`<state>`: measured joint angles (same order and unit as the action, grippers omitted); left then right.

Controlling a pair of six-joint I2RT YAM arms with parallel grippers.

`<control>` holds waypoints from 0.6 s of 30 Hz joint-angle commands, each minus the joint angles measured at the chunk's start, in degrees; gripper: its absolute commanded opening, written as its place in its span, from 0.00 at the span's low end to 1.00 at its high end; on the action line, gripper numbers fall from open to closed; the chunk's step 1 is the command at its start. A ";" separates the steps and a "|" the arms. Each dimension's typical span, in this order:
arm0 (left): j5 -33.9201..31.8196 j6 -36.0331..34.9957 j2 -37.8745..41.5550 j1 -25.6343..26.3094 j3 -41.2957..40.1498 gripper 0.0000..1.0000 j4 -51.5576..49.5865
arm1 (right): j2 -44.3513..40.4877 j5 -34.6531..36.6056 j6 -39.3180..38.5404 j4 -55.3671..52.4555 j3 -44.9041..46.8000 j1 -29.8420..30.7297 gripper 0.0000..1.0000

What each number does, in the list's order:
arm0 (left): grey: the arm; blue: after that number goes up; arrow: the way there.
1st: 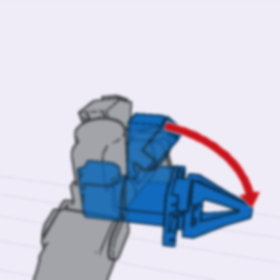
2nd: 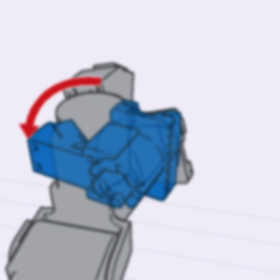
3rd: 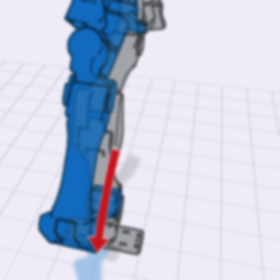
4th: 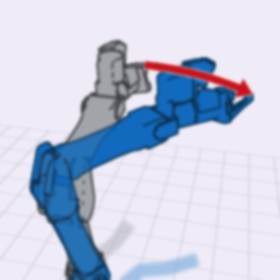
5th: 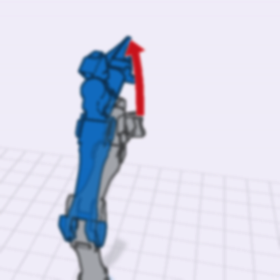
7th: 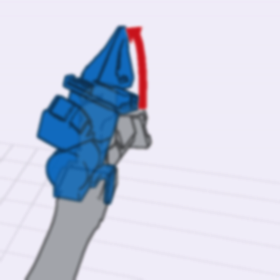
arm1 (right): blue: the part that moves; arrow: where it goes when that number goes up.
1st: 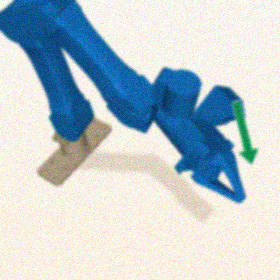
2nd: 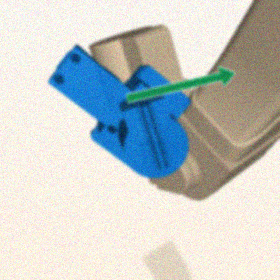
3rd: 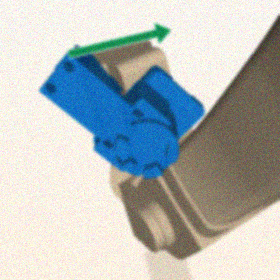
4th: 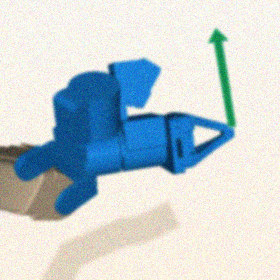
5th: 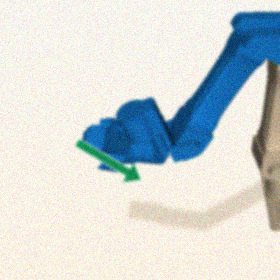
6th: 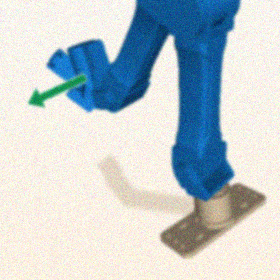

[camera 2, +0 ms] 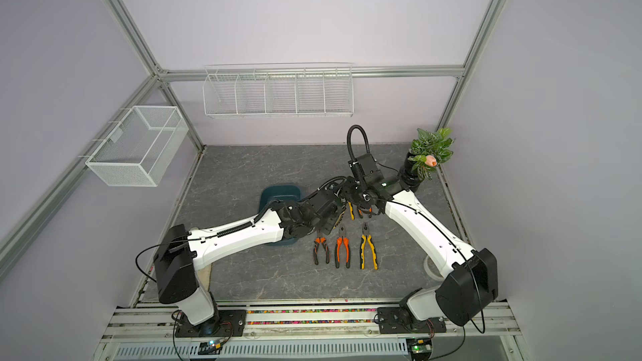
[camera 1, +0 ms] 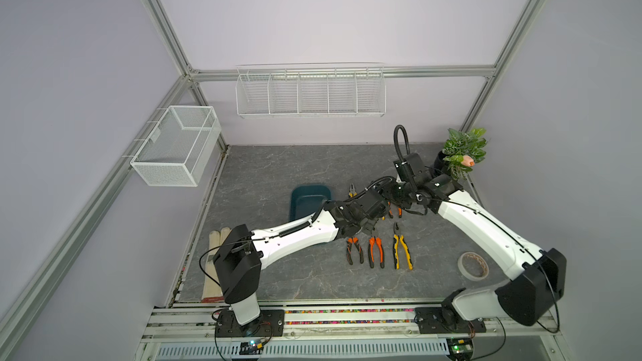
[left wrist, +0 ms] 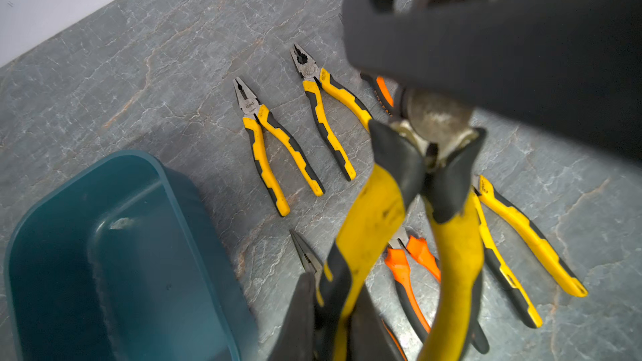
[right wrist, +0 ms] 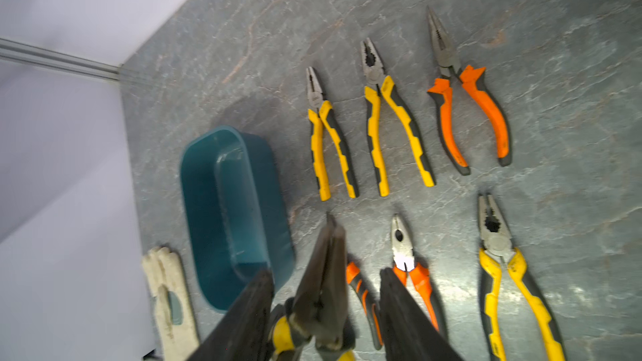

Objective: Take the pliers out of the storage box
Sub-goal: Pick up the pliers at the center of the board.

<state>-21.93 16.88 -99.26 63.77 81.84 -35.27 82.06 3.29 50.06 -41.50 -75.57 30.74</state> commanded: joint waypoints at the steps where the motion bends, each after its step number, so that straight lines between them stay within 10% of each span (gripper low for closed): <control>1: -1.38 -0.89 -0.69 0.86 2.55 0.00 1.34 | 1.31 1.65 -1.55 0.00 -2.11 -0.08 0.47; 11: -1.45 -0.95 -1.11 0.94 2.55 0.00 1.17 | 1.08 1.57 -1.39 0.44 -1.82 -0.12 0.08; 17: -0.66 -0.63 -0.91 0.97 3.28 0.01 1.06 | 1.34 0.40 -1.74 0.75 -1.25 -0.22 0.07; 18: -0.40 -0.43 -0.49 0.92 2.98 0.21 1.43 | 1.22 0.40 -2.13 0.60 -1.24 -0.24 0.06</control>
<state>-22.48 18.06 -99.81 63.81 82.08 -35.31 83.35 3.73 49.63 -41.06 -76.69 30.41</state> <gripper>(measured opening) 0.137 0.206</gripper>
